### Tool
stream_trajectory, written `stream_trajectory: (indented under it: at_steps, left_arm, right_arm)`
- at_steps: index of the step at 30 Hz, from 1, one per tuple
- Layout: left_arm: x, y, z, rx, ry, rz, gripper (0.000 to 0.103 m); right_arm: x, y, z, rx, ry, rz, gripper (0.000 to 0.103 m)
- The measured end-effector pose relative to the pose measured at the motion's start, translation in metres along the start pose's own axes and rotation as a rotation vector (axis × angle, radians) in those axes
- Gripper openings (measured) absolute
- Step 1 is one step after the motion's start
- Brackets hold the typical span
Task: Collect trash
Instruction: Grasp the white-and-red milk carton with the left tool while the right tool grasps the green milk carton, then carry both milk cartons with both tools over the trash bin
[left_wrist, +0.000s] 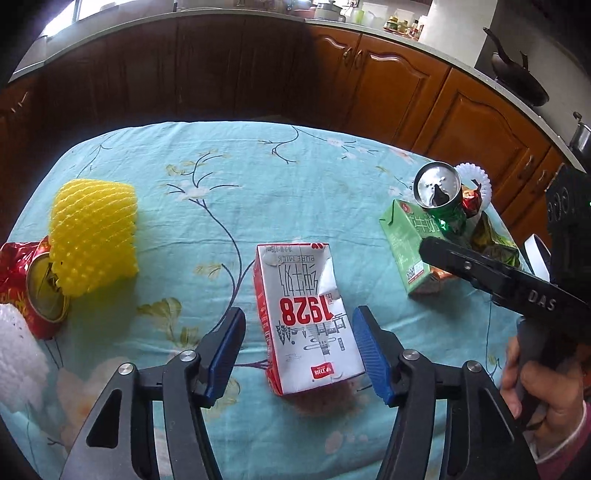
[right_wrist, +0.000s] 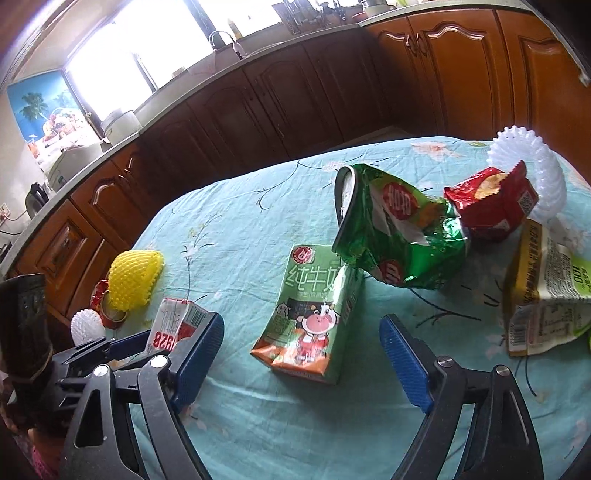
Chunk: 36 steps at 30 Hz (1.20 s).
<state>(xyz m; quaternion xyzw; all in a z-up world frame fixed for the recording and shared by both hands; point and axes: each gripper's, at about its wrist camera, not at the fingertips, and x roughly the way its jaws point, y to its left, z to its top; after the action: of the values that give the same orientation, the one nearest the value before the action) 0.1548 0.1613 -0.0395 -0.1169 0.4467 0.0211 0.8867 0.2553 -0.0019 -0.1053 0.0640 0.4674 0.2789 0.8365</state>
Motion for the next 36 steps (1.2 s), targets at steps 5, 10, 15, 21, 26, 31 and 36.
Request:
stream_trajectory:
  at_steps: [5, 10, 15, 21, 26, 31, 36]
  left_arm:
    - [0.007, -0.009, -0.009, 0.006, -0.001, 0.041, 0.063]
    - [0.01, -0.013, -0.008, -0.011, -0.008, 0.027, 0.049]
    - [0.003, -0.034, -0.011, 0.017, -0.015, -0.036, 0.048]
    - [-0.002, -0.082, -0.017, 0.073, -0.008, -0.141, 0.048]
    - [-0.001, -0.119, -0.017, 0.144, -0.001, -0.201, 0.048]
    - [0.007, -0.161, -0.021, 0.218, 0.017, -0.243, 0.048]
    - [0.013, -0.198, -0.023, 0.278, 0.031, -0.278, 0.048]
  right_arm:
    - [0.018, 0.0, 0.0, -0.005, 0.032, -0.047, 0.058]
    - [-0.009, -0.01, -0.013, -0.01, 0.024, -0.018, 0.044]
    - [-0.045, -0.021, -0.035, -0.002, 0.007, 0.003, 0.043]
    - [-0.098, -0.055, -0.056, 0.043, -0.052, -0.02, 0.043]
    - [-0.139, -0.09, -0.068, 0.117, -0.109, -0.081, 0.043]
    - [-0.174, -0.126, -0.081, 0.201, -0.159, -0.13, 0.042]
    - [-0.204, -0.152, -0.092, 0.25, -0.208, -0.174, 0.042]
